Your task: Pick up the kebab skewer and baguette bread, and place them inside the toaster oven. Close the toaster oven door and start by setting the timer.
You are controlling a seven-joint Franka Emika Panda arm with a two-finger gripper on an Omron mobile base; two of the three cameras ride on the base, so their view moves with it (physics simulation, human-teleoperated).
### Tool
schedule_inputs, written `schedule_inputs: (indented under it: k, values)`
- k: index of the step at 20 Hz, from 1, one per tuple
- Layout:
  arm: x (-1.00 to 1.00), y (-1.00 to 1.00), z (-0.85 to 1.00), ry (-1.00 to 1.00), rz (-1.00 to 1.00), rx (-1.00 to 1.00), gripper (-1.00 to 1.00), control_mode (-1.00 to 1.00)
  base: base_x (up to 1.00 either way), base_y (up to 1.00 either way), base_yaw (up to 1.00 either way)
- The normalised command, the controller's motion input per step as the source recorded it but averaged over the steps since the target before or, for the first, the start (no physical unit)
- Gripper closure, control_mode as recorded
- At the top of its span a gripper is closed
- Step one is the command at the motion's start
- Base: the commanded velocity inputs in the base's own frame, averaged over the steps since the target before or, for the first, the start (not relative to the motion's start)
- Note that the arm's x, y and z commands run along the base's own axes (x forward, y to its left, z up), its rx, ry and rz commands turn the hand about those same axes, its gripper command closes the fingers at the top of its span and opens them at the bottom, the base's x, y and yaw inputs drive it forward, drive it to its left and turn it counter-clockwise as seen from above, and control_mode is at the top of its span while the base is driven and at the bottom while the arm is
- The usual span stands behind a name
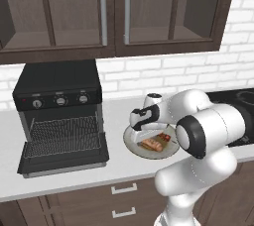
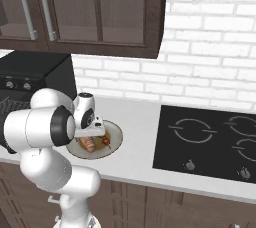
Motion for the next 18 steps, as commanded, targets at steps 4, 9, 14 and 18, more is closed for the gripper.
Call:
schedule_inputs:
  k: [4,9,14,18]
  values:
    - [0.0,0.0,0.0,0.0,0.0,0.0,-1.0,-1.0,0.0,0.0,0.0]
    - [0.0,0.0,0.0,0.0,0.0,0.0,-1.0,-1.0,0.0,0.0,0.0]
    - [0.0,0.0,0.0,0.0,0.0,0.0,1.0,-1.0,0.0,0.0,0.0]
    - [0.0,0.0,0.0,0.0,0.0,0.0,1.0,-1.0,0.0,0.0,0.0]
